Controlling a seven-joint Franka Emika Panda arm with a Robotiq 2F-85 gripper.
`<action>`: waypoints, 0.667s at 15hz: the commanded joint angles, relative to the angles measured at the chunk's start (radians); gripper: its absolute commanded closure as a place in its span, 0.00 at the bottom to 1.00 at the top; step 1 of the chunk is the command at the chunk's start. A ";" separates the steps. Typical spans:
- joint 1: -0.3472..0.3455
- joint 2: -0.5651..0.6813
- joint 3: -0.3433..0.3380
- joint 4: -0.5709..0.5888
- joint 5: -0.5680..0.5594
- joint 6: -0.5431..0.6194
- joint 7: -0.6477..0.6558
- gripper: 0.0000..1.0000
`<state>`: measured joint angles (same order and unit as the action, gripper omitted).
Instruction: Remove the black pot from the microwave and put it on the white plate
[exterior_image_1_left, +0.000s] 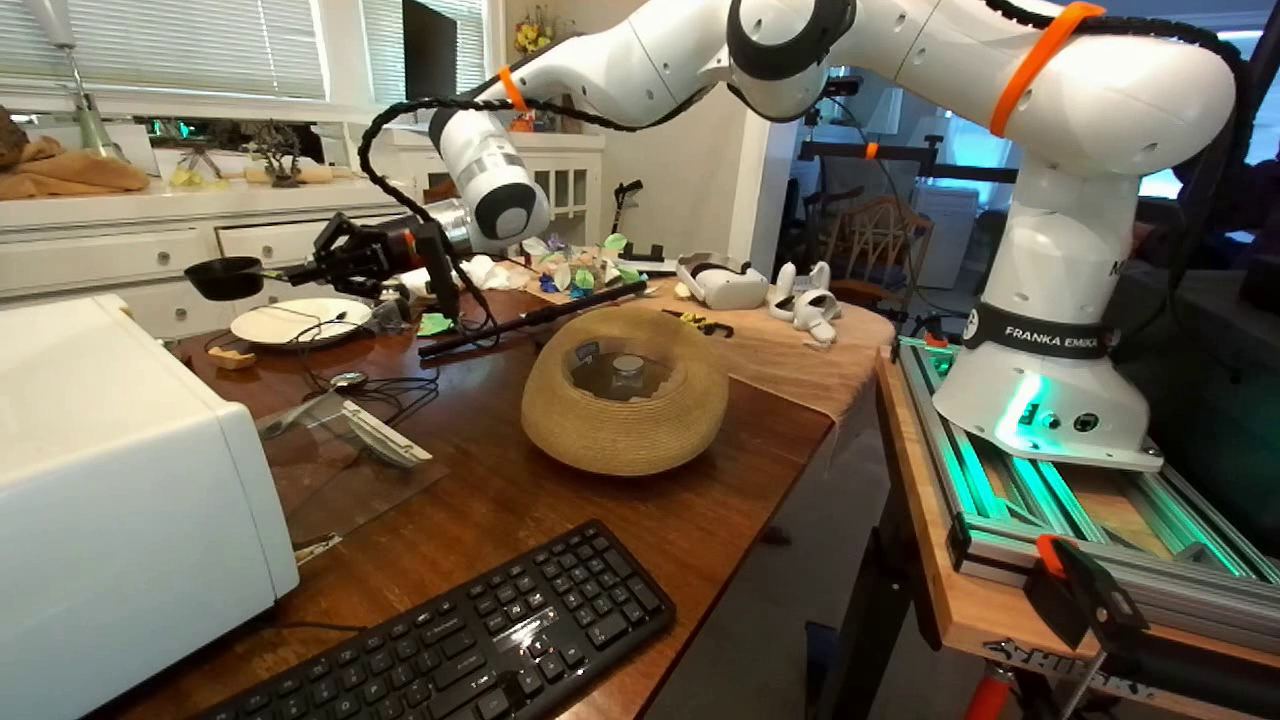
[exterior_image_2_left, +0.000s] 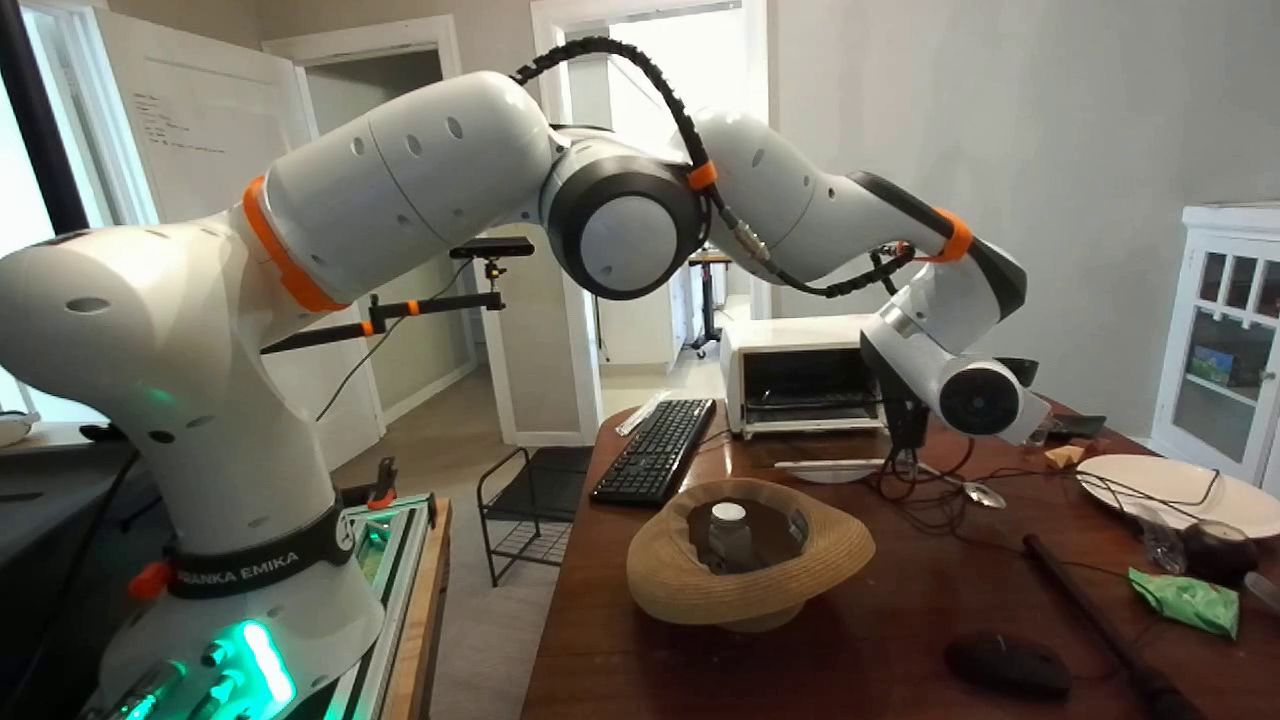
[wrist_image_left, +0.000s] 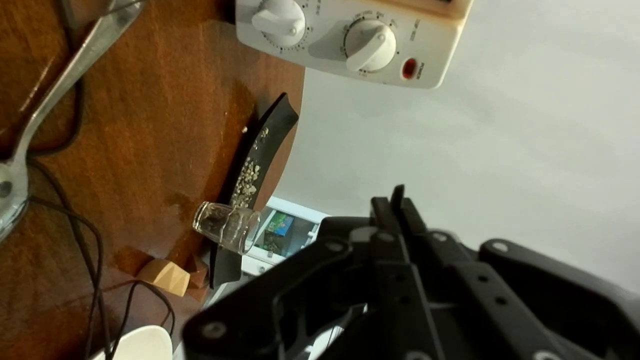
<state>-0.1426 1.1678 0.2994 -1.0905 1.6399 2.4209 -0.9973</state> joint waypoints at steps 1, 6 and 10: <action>-0.019 -0.011 -0.010 -0.035 0.155 -0.041 -0.106 0.99; -0.008 0.001 -0.039 -0.028 0.413 -0.074 -0.279 0.99; 0.034 0.012 -0.098 -0.007 0.502 -0.150 -0.293 0.99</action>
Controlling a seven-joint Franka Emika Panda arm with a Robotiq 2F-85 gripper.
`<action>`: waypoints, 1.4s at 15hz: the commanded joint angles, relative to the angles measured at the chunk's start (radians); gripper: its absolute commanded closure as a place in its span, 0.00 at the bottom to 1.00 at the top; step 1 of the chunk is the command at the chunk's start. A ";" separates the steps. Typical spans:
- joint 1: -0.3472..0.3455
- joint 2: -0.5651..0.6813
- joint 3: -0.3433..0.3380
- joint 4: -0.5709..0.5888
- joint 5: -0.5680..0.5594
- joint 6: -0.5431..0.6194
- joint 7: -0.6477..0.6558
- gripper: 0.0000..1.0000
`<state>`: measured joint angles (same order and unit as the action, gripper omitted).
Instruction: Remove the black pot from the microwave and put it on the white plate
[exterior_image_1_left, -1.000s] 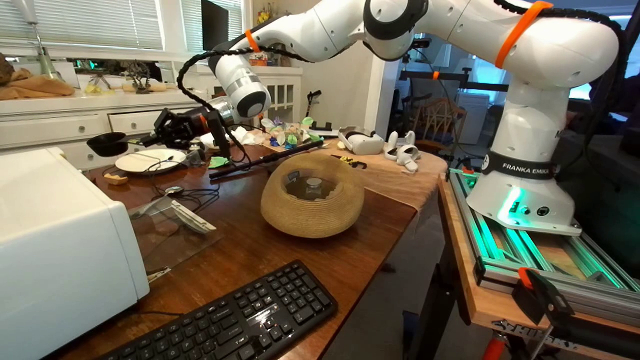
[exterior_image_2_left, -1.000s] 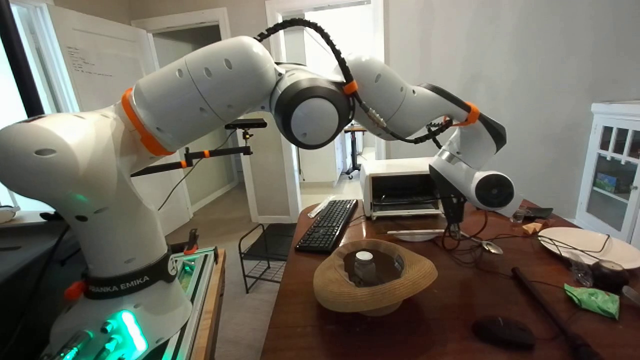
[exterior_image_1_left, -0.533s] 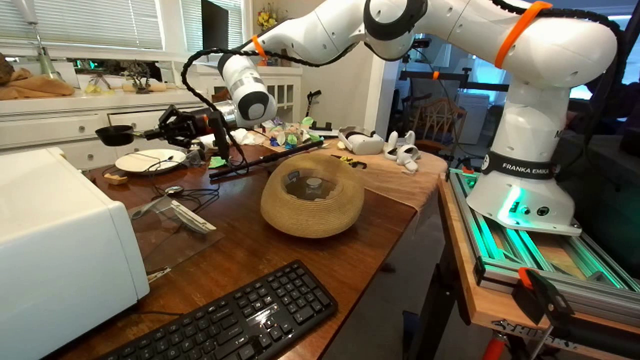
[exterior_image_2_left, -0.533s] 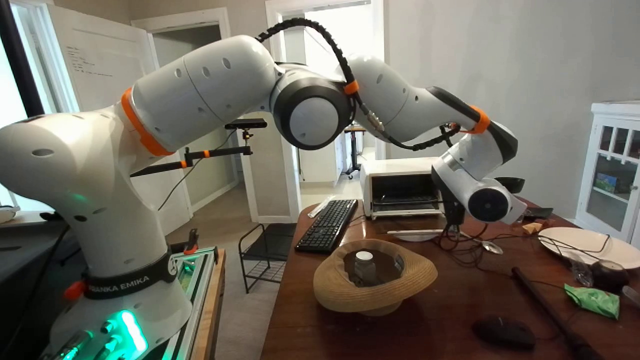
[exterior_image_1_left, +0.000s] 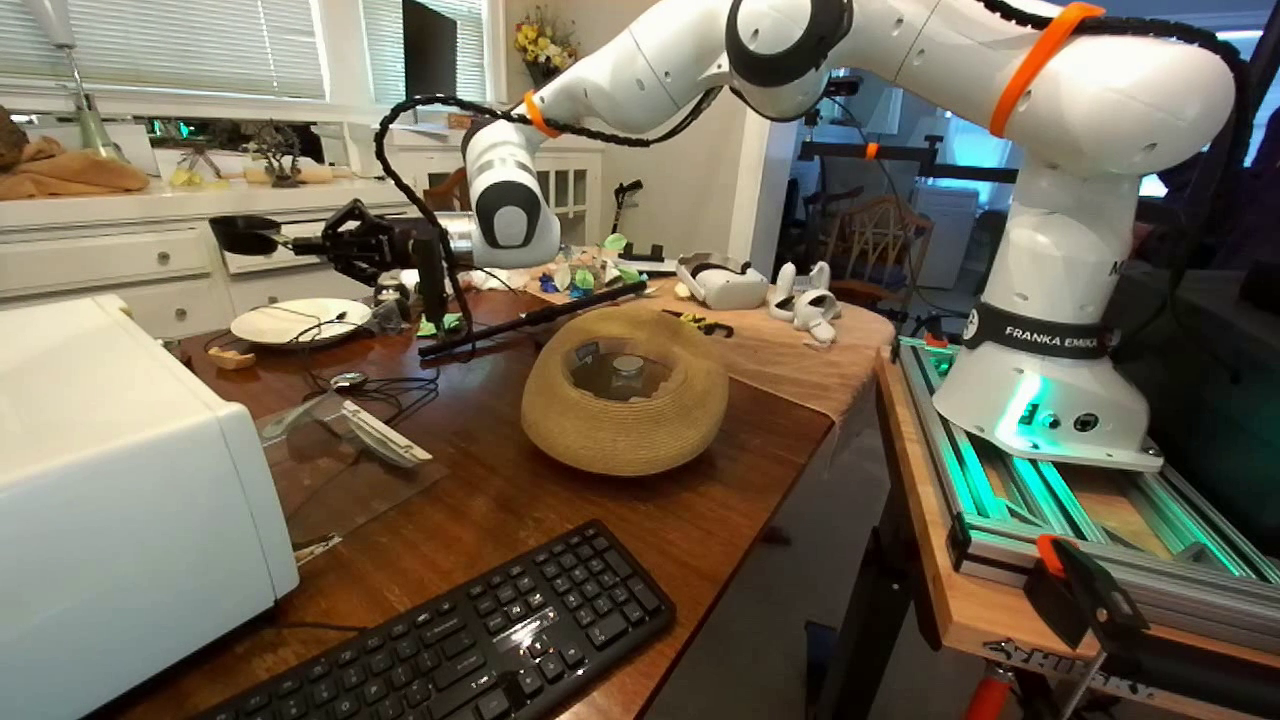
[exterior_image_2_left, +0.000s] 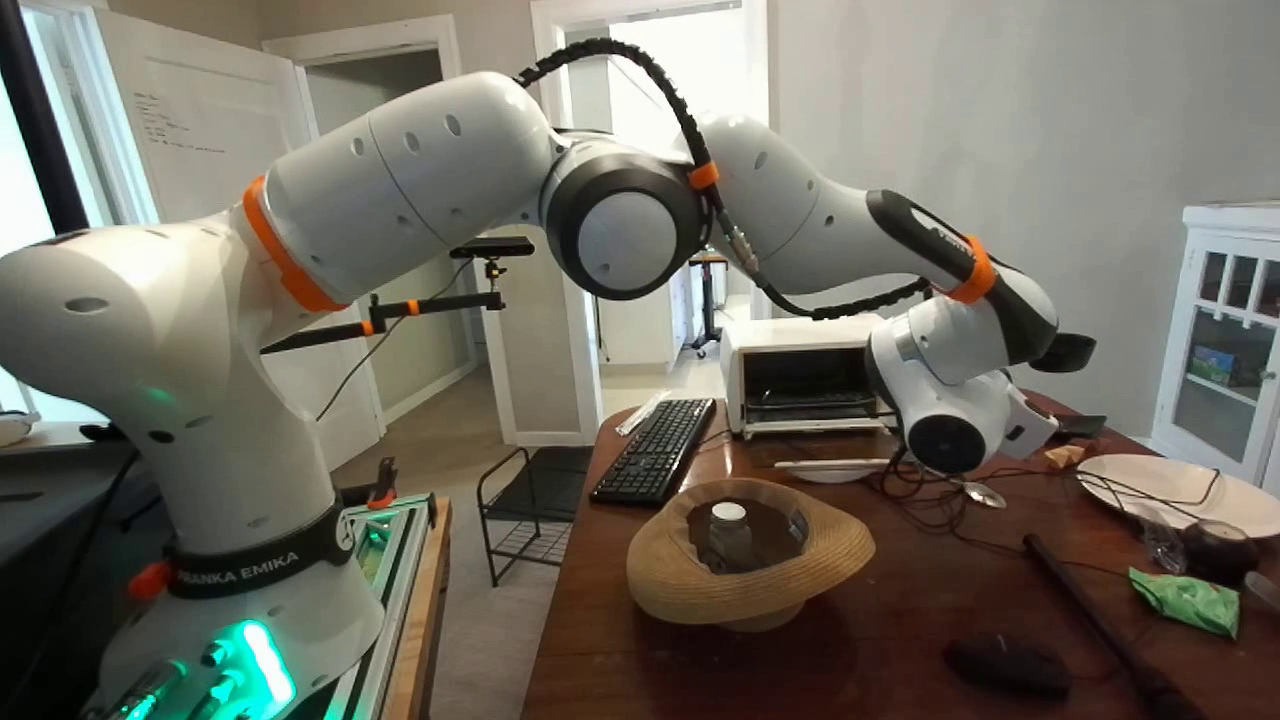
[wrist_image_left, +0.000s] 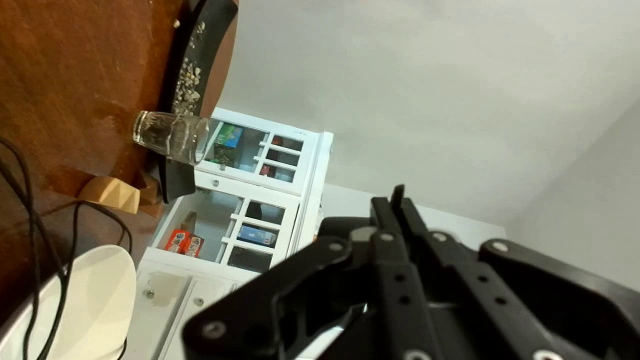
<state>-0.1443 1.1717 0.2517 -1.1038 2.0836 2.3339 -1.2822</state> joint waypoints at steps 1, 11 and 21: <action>0.050 0.010 -0.068 0.013 0.041 -0.078 0.025 0.99; 0.064 -0.001 -0.110 0.007 0.053 -0.072 0.022 0.95; 0.064 -0.001 -0.111 0.007 0.054 -0.073 0.022 0.99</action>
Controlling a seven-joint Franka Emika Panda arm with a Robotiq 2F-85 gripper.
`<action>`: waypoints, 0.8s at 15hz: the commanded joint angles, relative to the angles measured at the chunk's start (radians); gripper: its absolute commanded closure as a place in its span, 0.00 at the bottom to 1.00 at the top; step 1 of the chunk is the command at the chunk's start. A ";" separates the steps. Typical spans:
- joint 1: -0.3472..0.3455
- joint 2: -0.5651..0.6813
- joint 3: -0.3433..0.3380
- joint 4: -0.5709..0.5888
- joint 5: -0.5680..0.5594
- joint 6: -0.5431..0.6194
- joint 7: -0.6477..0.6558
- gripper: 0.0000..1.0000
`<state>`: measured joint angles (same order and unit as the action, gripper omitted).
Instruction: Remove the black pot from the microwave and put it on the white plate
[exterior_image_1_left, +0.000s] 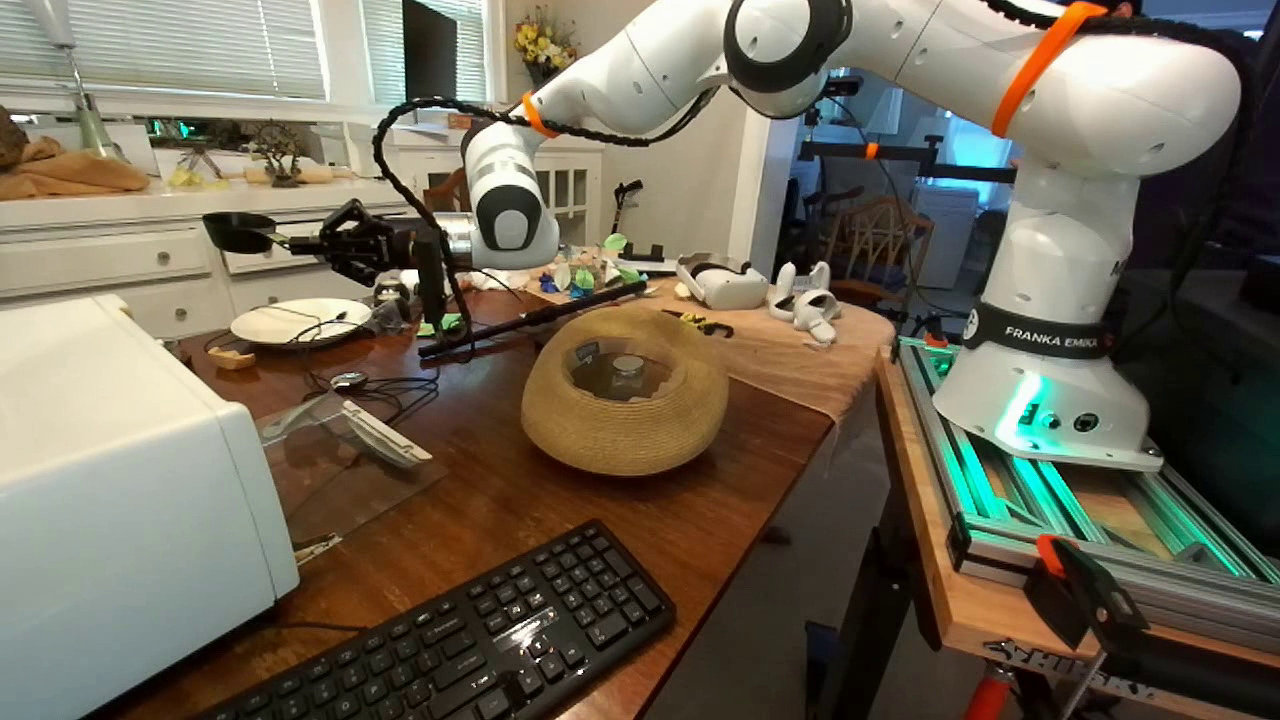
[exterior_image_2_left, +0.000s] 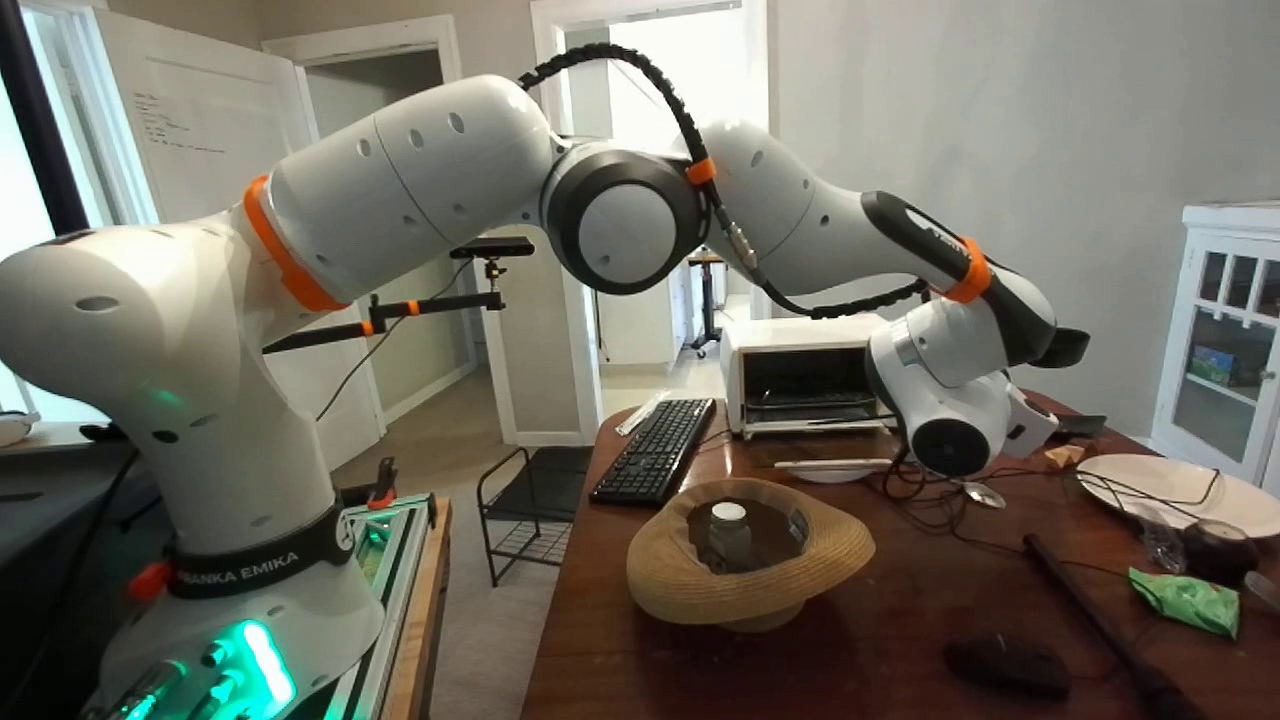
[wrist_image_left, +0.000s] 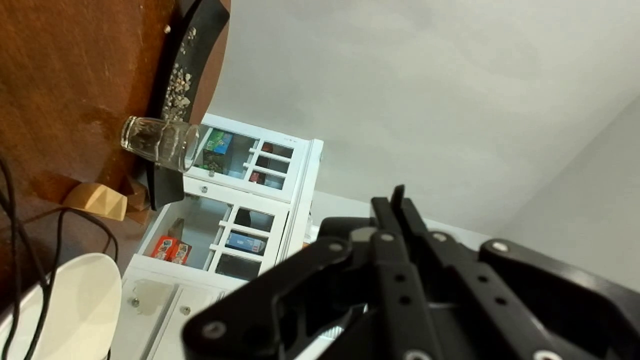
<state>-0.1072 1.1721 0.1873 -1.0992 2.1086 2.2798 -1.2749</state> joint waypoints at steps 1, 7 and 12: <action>0.032 0.004 -0.050 0.004 0.021 -0.024 0.021 0.99; 0.125 0.049 -0.093 0.074 -0.038 0.037 0.175 0.99; 0.239 0.163 -0.132 0.276 -0.097 0.201 0.333 0.99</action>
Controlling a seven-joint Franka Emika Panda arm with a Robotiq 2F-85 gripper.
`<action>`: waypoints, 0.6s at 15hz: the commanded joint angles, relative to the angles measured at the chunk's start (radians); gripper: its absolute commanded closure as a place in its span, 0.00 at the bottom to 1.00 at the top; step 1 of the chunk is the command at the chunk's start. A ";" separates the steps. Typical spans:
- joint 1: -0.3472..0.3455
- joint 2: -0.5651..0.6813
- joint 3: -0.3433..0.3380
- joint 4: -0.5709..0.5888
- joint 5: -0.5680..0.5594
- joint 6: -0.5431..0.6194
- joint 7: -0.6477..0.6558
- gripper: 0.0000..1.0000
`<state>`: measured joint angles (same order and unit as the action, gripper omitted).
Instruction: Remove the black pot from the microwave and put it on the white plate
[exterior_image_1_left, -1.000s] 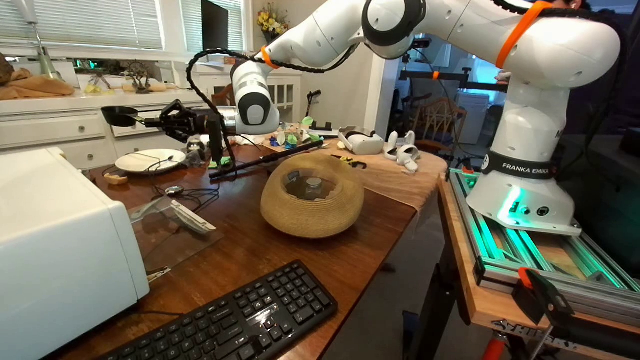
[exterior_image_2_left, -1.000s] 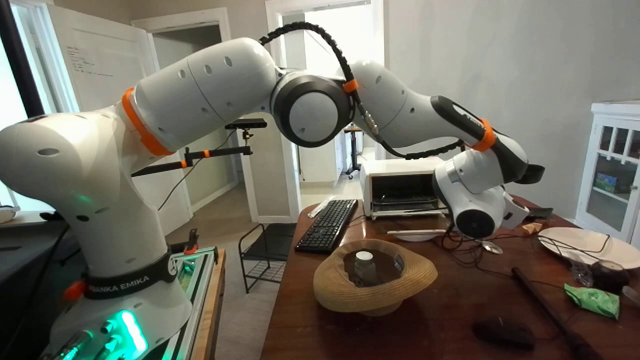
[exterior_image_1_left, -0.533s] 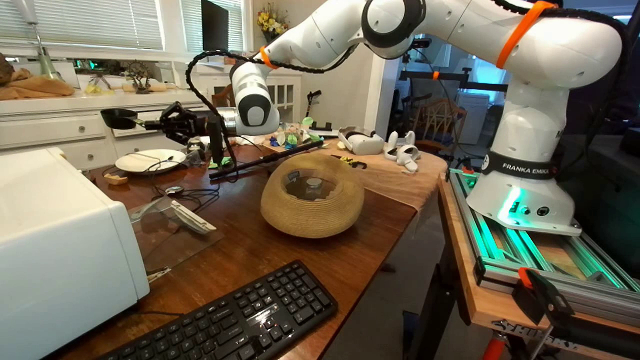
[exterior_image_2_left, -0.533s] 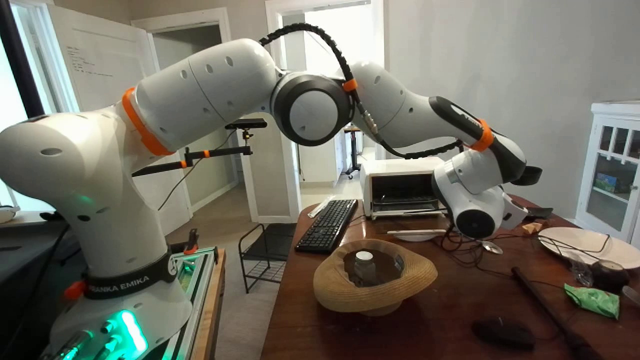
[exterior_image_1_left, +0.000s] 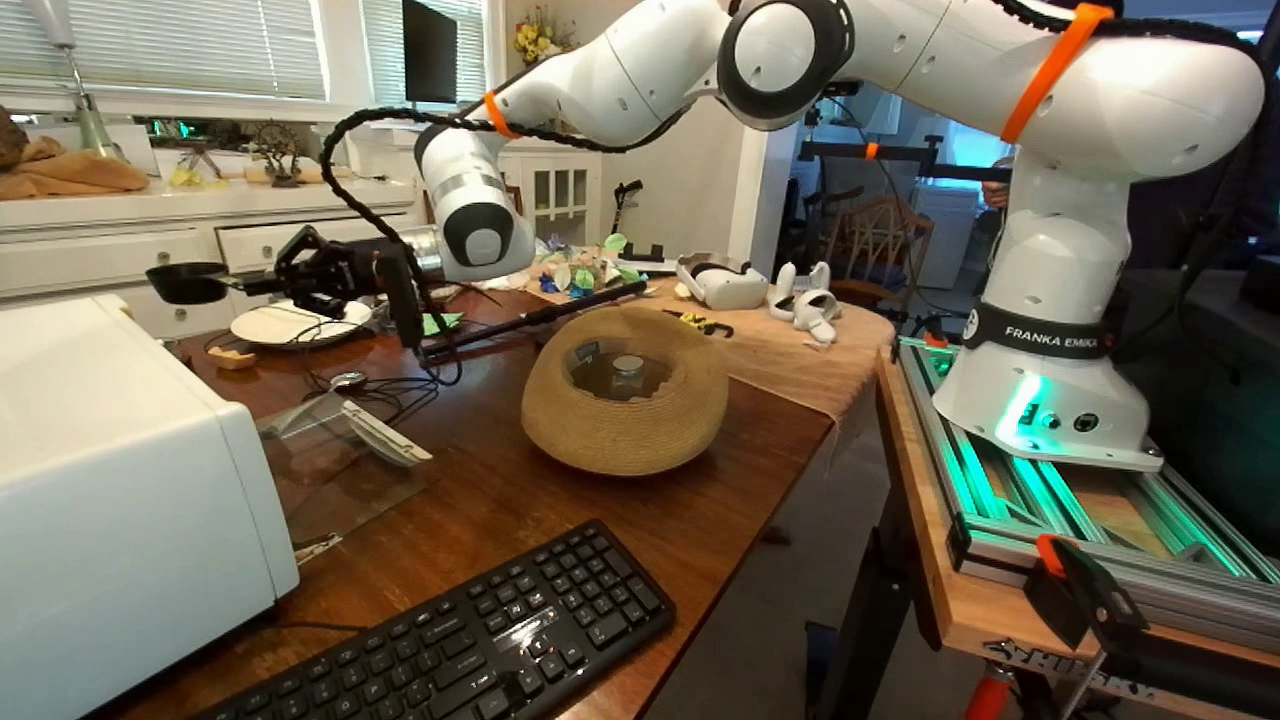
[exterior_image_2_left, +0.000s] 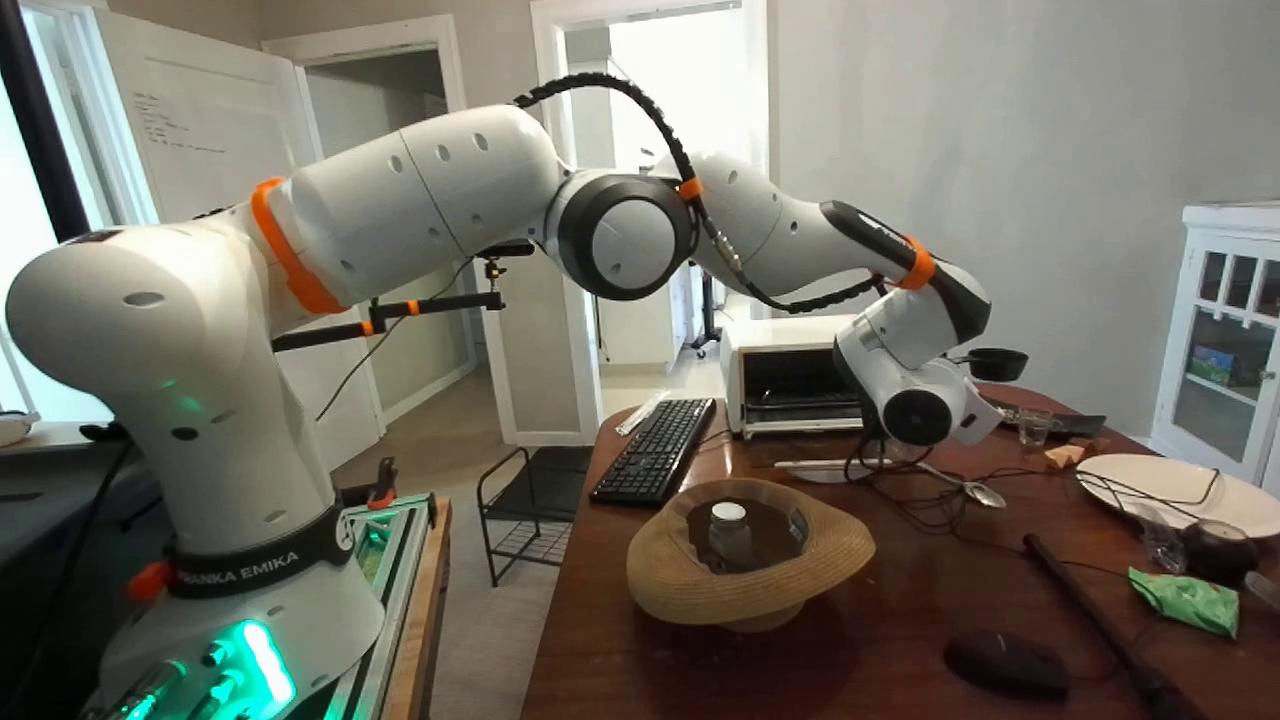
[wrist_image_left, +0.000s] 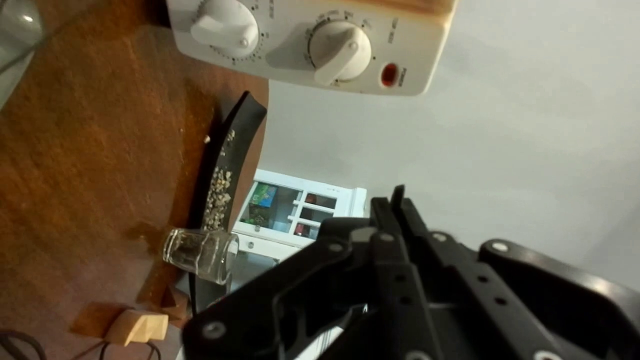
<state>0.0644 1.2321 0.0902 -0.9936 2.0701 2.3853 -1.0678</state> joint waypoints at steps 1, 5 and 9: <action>0.088 0.127 -0.044 0.213 -0.073 0.126 0.158 0.99; 0.139 0.229 -0.086 0.385 -0.121 0.215 0.271 0.99; 0.147 0.294 -0.110 0.517 -0.109 0.275 0.326 0.99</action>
<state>0.1980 1.4287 0.0092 -0.6452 1.9725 2.6092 -0.8175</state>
